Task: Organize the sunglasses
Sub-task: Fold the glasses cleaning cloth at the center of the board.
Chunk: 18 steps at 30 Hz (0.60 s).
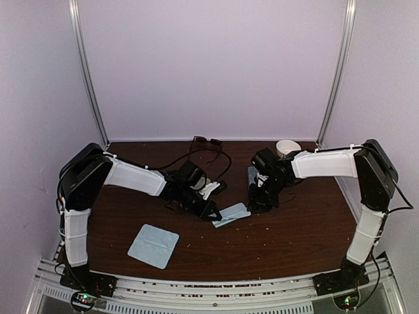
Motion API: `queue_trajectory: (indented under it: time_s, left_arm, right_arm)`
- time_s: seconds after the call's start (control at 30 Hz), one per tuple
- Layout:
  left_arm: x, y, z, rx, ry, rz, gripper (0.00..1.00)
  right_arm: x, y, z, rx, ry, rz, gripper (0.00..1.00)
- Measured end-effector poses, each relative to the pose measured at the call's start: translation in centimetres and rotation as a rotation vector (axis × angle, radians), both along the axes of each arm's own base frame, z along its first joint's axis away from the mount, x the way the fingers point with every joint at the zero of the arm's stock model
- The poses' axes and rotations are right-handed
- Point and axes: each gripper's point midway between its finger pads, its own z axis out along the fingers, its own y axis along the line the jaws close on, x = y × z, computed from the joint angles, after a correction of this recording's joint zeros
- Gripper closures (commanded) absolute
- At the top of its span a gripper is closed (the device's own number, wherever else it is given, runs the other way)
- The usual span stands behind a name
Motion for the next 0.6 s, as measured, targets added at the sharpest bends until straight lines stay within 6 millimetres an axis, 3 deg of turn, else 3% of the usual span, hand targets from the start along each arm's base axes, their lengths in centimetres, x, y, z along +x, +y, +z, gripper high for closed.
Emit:
queue_trajectory:
  time_s: [0.2, 0.37, 0.6]
  left_arm:
    - [0.6, 0.1, 0.2, -0.013, 0.020, 0.028, 1.00]
    - [0.9, 0.4, -0.3, -0.009, 0.047, 0.053, 1.00]
    - [1.4, 0.9, -0.9, 0.009, 0.084, 0.098, 1.00]
  right_arm:
    - [0.7, -0.1, 0.2, 0.013, -0.017, -0.012, 0.75]
    - [1.4, 0.1, 0.8, 0.028, -0.042, -0.015, 0.65]
    - [1.9, 0.1, 1.9, 0.036, -0.085, -0.001, 0.65]
